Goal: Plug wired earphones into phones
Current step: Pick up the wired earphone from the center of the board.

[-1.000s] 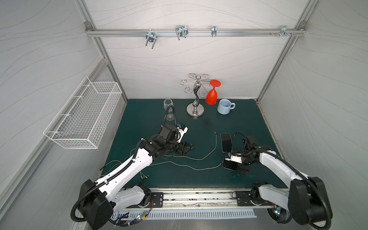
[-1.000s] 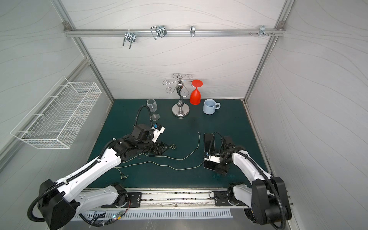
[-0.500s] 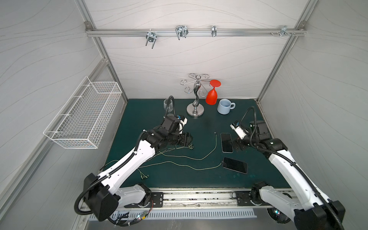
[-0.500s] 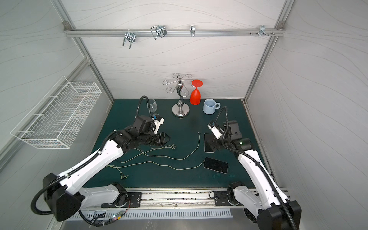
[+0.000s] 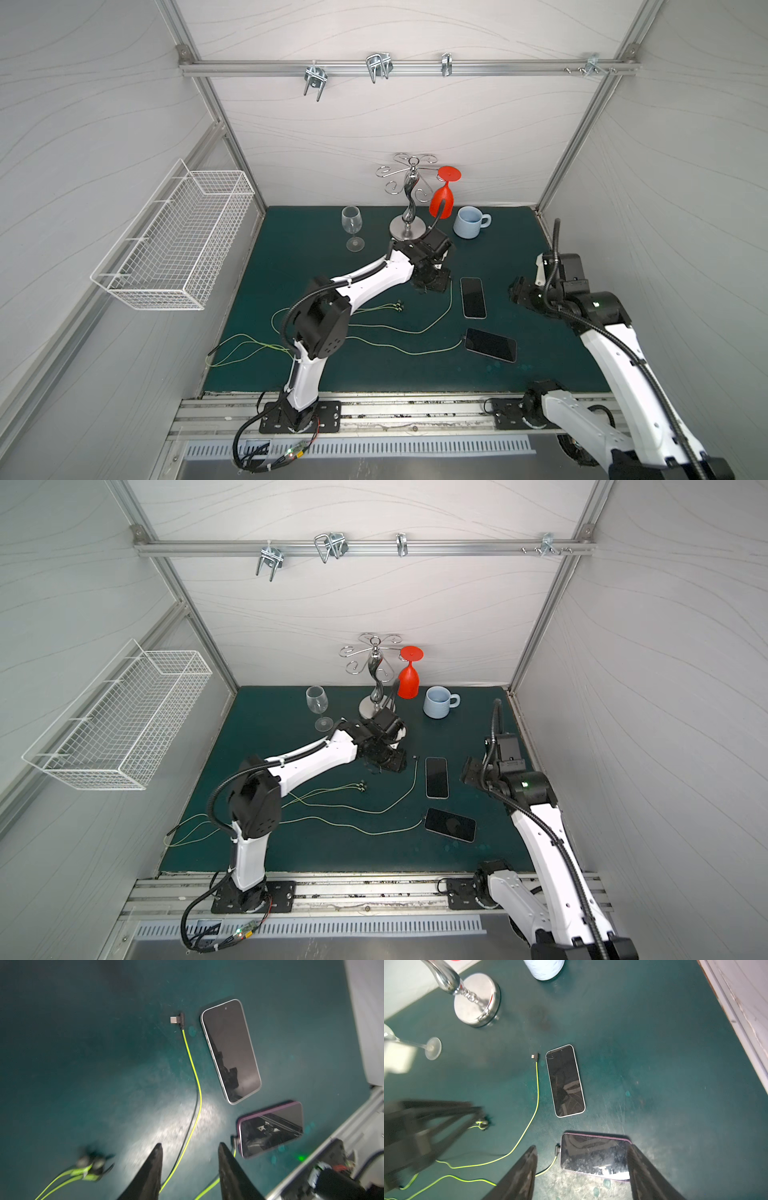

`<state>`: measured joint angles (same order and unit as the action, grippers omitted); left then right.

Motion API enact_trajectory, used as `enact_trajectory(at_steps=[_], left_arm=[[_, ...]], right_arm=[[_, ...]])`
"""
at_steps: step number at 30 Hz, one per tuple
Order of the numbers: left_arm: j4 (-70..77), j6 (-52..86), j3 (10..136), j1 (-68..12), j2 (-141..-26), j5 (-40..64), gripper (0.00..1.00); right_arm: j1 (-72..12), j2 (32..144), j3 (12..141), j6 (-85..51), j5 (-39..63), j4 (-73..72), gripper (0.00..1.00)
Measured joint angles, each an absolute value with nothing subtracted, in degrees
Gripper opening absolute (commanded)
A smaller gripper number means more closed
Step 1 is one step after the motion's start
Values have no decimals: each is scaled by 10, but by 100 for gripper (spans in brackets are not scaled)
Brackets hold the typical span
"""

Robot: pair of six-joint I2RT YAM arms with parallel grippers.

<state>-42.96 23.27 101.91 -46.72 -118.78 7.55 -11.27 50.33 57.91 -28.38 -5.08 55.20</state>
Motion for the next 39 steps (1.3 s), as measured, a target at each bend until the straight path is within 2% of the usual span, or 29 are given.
enact_trajectory(at_steps=[5,12,39], left_arm=[[-463,247,1123,-486,-1288,56,38],[-498,264,1195,-500,-1353,34,34],[-537,287,1213,-514,-1401,63,28]], right_arm=[[-112,491,566,-316,-30,567,67],[-112,498,549,-324,-12,575,67],[-112,513,525,-325,5,571,67]])
